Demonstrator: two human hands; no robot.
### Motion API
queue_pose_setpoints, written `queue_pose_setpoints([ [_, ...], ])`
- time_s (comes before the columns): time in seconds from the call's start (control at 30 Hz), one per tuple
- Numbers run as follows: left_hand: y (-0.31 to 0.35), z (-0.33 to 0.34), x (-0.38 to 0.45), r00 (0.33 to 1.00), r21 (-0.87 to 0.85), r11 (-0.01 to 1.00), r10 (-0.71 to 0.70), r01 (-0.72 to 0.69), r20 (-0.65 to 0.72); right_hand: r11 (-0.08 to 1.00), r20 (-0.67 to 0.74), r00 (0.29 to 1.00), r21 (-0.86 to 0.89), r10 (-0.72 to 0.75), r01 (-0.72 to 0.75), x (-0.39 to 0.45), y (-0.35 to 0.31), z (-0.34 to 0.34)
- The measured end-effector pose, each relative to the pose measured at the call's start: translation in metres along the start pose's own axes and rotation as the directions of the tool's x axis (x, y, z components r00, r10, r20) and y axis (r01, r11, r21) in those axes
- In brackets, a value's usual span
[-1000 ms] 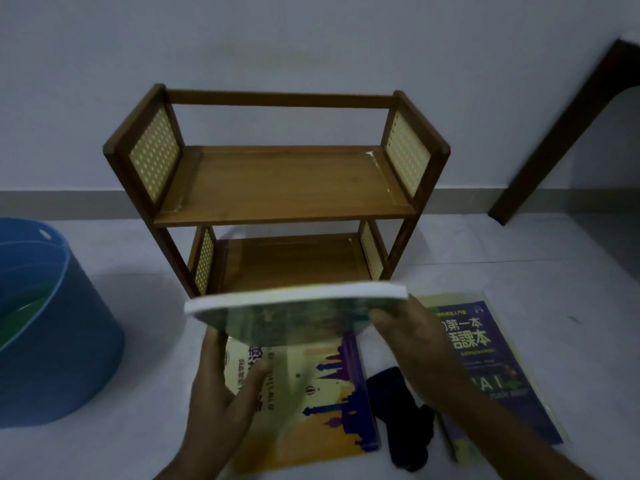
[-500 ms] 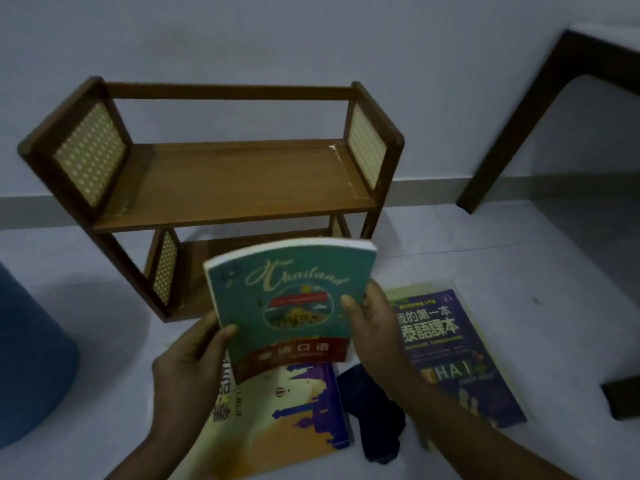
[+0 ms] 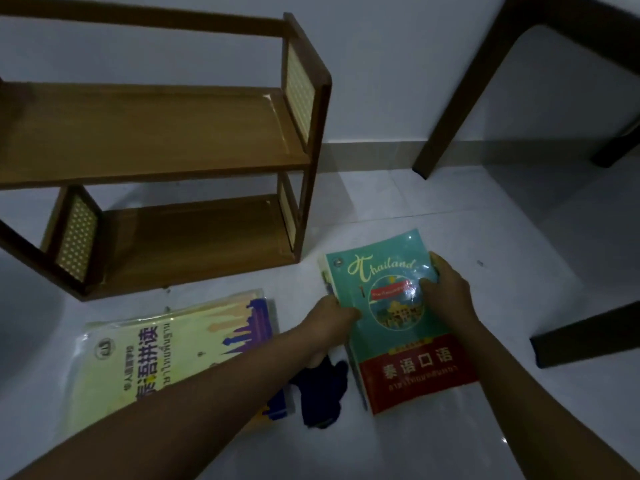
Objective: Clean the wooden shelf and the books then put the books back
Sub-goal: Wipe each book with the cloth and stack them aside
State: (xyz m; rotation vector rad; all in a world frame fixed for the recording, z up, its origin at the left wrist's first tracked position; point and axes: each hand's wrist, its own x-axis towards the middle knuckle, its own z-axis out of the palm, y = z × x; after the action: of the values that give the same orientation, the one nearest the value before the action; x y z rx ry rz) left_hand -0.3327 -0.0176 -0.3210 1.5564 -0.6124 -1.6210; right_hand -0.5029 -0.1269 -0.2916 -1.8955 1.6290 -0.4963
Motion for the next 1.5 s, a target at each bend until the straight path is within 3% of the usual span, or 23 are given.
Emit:
queue_pose_setpoints([
  [0.2,-0.011,-0.001,0.019,0.999,-0.079,0.997,0.012,-0.008,0.049,0.994,0.056,0.993,-0.034,0.104,-0.103,0.022,0.03,0.027],
  [0.3,-0.005,-0.016,0.008,0.988,0.073,0.987,0.139,-0.144,0.065,0.984,0.013,0.995,-0.153,0.099,-0.096,0.023,0.038,0.037],
  [0.37,-0.002,-0.038,-0.005,0.966,0.245,0.937,0.26,-0.25,-0.006,0.972,-0.017,1.0,-0.236,-0.01,0.006,0.015,0.035,0.045],
  [0.47,-0.015,-0.094,-0.035,0.874,0.589,0.758,0.455,-0.279,-0.171,0.967,0.139,0.961,-0.057,-0.237,0.247,-0.033,0.019,0.075],
  [0.53,-0.038,-0.137,-0.062,0.806,0.701,0.667,0.547,-0.254,-0.229,0.886,0.355,0.838,-0.052,-0.415,0.461,-0.084,0.005,0.103],
  [0.6,-0.061,-0.175,-0.089,0.779,0.78,0.602,0.567,-0.169,-0.269,0.796,0.53,0.722,-0.135,-0.445,0.59,-0.114,0.009,0.13],
  [0.63,-0.074,-0.193,-0.104,0.779,0.812,0.572,0.559,-0.116,-0.283,0.781,0.567,0.714,-0.186,-0.411,0.597,-0.12,0.012,0.14],
  [0.7,-0.098,-0.225,-0.131,0.812,0.845,0.534,0.502,-0.02,-0.298,0.767,0.511,0.736,-0.209,-0.444,0.607,-0.117,0.015,0.154],
  [0.8,-0.135,-0.257,-0.159,0.884,0.885,0.456,0.372,0.092,-0.284,0.902,0.327,0.866,-0.08,-0.378,0.423,-0.107,-0.005,0.157],
  [0.9,-0.161,-0.272,-0.166,0.928,0.915,0.392,0.295,0.098,-0.226,0.88,0.253,0.852,-0.003,-0.458,0.474,-0.105,-0.046,0.167],
  [0.93,-0.164,-0.274,-0.166,0.93,0.909,0.408,0.295,0.086,-0.221,0.844,0.263,0.817,-0.018,-0.513,0.536,-0.11,-0.062,0.174],
  [1.07,-0.166,-0.277,-0.166,0.927,0.906,0.422,0.327,0.031,-0.183,0.552,0.47,0.569,-0.189,-0.675,0.812,-0.164,-0.083,0.218],
  [1.13,-0.167,-0.277,-0.168,0.927,0.904,0.428,0.336,0.004,-0.164,0.378,0.607,0.336,-0.063,-0.72,0.924,-0.202,-0.091,0.231],
  [1.2,-0.168,-0.278,-0.168,0.928,0.898,0.441,0.335,0.0,-0.165,0.212,0.652,0.117,0.069,-0.75,0.975,-0.197,-0.1,0.236],
  [1.23,-0.168,-0.278,-0.168,0.929,0.896,0.444,0.332,0.001,-0.165,0.185,0.61,0.125,0.035,-0.782,0.982,-0.181,-0.11,0.238],
  [1.27,-0.167,-0.278,-0.168,0.931,0.898,0.44,0.327,0.001,-0.161,0.224,0.559,0.209,-0.042,-0.802,0.974,-0.16,-0.117,0.243],
  [1.33,-0.166,-0.279,-0.169,0.93,0.896,0.445,0.331,-0.003,-0.161,0.49,0.481,0.522,-0.203,-0.704,0.848,-0.118,-0.13,0.244],
  [1.37,-0.167,-0.279,-0.169,0.927,0.892,0.452,0.336,-0.004,-0.165,0.579,0.451,0.619,-0.244,-0.643,0.778,-0.11,-0.132,0.245],
  [1.4,-0.168,-0.279,-0.169,0.926,0.889,0.459,0.34,-0.008,-0.167,0.633,0.434,0.664,-0.239,-0.609,0.736,-0.113,-0.136,0.244],
  [1.43,-0.169,-0.279,-0.17,0.925,0.886,0.464,0.342,-0.013,-0.165,0.64,0.443,0.664,-0.229,-0.602,0.733,-0.127,-0.14,0.244],
  [1.47,-0.169,-0.279,-0.168,0.921,0.884,0.468,0.354,-0.024,-0.162,0.566,0.475,0.594,-0.22,-0.649,0.794,-0.148,-0.143,0.245],
  [1.5,-0.17,-0.28,-0.168,0.917,0.884,0.467,0.365,-0.031,-0.16,0.443,0.516,0.46,-0.166,-0.723,0.881,-0.175,-0.145,0.244],
])
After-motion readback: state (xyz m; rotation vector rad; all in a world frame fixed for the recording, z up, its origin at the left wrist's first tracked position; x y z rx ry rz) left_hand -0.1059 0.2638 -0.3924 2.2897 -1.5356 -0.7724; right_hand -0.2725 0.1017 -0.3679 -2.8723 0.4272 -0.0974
